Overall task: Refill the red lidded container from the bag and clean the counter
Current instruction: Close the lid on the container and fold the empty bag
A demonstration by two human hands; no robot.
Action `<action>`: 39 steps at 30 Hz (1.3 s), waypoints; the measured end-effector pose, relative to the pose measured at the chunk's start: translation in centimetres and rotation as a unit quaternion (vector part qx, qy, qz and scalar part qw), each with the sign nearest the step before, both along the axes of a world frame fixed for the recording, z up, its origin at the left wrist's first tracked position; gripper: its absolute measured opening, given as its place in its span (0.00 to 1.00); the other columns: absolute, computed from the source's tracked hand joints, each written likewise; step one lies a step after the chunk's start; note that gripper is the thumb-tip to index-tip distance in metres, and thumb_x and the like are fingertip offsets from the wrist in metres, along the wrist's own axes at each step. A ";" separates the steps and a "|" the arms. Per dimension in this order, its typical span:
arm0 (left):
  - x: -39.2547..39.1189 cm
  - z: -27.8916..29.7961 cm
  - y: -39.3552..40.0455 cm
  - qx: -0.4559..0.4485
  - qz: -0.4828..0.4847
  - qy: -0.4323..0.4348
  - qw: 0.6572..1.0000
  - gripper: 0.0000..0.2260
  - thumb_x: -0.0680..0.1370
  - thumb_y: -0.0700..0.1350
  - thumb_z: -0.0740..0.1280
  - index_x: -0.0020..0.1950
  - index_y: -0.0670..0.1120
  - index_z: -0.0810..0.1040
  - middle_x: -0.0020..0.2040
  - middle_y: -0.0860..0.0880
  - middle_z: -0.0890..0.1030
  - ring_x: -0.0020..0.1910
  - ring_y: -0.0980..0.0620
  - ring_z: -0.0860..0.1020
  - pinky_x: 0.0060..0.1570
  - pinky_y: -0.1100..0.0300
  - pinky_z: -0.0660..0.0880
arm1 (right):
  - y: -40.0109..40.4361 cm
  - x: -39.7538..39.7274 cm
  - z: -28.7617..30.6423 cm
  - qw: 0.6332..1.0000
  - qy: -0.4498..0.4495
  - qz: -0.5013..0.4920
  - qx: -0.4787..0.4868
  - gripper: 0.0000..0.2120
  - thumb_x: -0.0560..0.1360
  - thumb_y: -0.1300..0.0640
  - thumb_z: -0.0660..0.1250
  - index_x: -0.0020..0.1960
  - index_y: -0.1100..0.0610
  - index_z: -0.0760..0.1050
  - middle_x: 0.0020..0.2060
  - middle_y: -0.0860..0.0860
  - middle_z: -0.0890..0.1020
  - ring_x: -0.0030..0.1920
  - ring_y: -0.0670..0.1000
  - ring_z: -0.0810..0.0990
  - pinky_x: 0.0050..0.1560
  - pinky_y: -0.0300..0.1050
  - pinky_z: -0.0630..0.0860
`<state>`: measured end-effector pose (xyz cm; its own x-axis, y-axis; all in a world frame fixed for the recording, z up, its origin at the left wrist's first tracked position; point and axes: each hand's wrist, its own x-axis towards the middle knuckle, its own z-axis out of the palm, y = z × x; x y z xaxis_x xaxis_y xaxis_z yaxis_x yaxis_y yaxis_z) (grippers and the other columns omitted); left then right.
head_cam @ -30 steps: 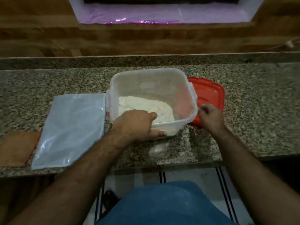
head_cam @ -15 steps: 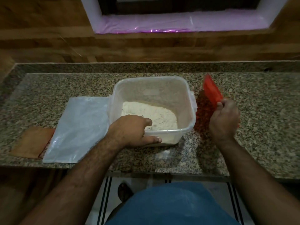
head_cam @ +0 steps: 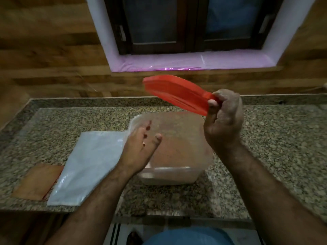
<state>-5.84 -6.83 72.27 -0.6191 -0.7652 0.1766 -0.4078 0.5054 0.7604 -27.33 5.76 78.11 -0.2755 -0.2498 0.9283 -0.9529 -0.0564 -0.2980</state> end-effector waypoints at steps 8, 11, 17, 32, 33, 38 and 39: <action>1.9 4.3 -5.8 0.191 0.159 0.323 0.913 0.35 0.79 0.68 0.68 0.79 0.50 0.70 0.75 0.48 0.78 0.73 0.48 0.77 0.73 0.41 0.74 | -1.2 3.0 3.4 0.941 -0.324 0.085 -0.034 0.07 0.88 0.56 0.55 0.60 0.57 0.71 0.49 0.49 0.77 0.46 0.42 0.77 0.46 0.41 0.77; 2.9 5.0 -5.9 0.233 0.092 0.347 0.904 0.24 0.84 0.62 0.66 0.74 0.48 0.75 0.68 0.45 0.84 0.66 0.45 0.83 0.63 0.44 0.81 | -1.8 2.5 2.1 0.867 -0.491 0.084 0.029 0.10 0.89 0.51 0.54 0.55 0.49 0.73 0.45 0.46 0.79 0.40 0.38 0.77 0.42 0.41 0.78; 2.8 3.0 -4.8 0.137 0.168 0.061 0.974 0.32 0.80 0.74 0.56 0.56 0.48 0.83 0.49 0.48 0.88 0.50 0.44 0.87 0.56 0.42 0.83 | -0.9 0.2 -1.7 0.863 -0.394 -0.017 0.314 0.23 0.87 0.40 0.54 0.64 0.58 0.75 0.49 0.51 0.82 0.50 0.55 0.81 0.42 0.41 0.72; 0.2 1.8 -4.8 0.236 0.213 -0.112 0.941 0.46 0.68 0.79 0.57 0.72 0.47 0.77 0.63 0.44 0.84 0.60 0.38 0.83 0.66 0.41 0.79 | 0.2 -0.7 -5.5 0.765 -0.364 -0.142 0.512 0.26 0.83 0.37 0.61 0.61 0.60 0.76 0.48 0.55 0.82 0.48 0.59 0.81 0.52 0.51 0.79; 0.3 1.7 -4.9 0.239 0.206 -0.116 0.942 0.45 0.68 0.79 0.57 0.73 0.48 0.77 0.63 0.45 0.84 0.61 0.39 0.83 0.66 0.41 0.79 | 0.3 -0.5 -5.7 0.766 -0.358 -0.147 0.513 0.26 0.83 0.37 0.60 0.62 0.60 0.75 0.48 0.55 0.82 0.48 0.59 0.80 0.51 0.51 0.77; 1.5 -0.7 -5.6 0.296 0.186 -0.087 0.933 0.48 0.62 0.86 0.63 0.67 0.51 0.80 0.56 0.49 0.88 0.52 0.44 0.87 0.59 0.42 0.83 | -0.3 -0.5 -5.8 0.757 -0.431 -0.087 0.484 0.24 0.83 0.37 0.62 0.66 0.56 0.74 0.46 0.51 0.82 0.41 0.51 0.80 0.40 0.44 0.74; 1.5 -0.2 -5.2 0.301 0.181 -0.066 0.934 0.41 0.67 0.81 0.67 0.66 0.50 0.82 0.54 0.49 0.89 0.49 0.45 0.88 0.56 0.44 0.84 | -0.3 -0.7 -6.0 0.744 -0.482 -0.052 0.460 0.24 0.82 0.37 0.64 0.66 0.55 0.75 0.46 0.50 0.83 0.41 0.51 0.82 0.40 0.45 0.78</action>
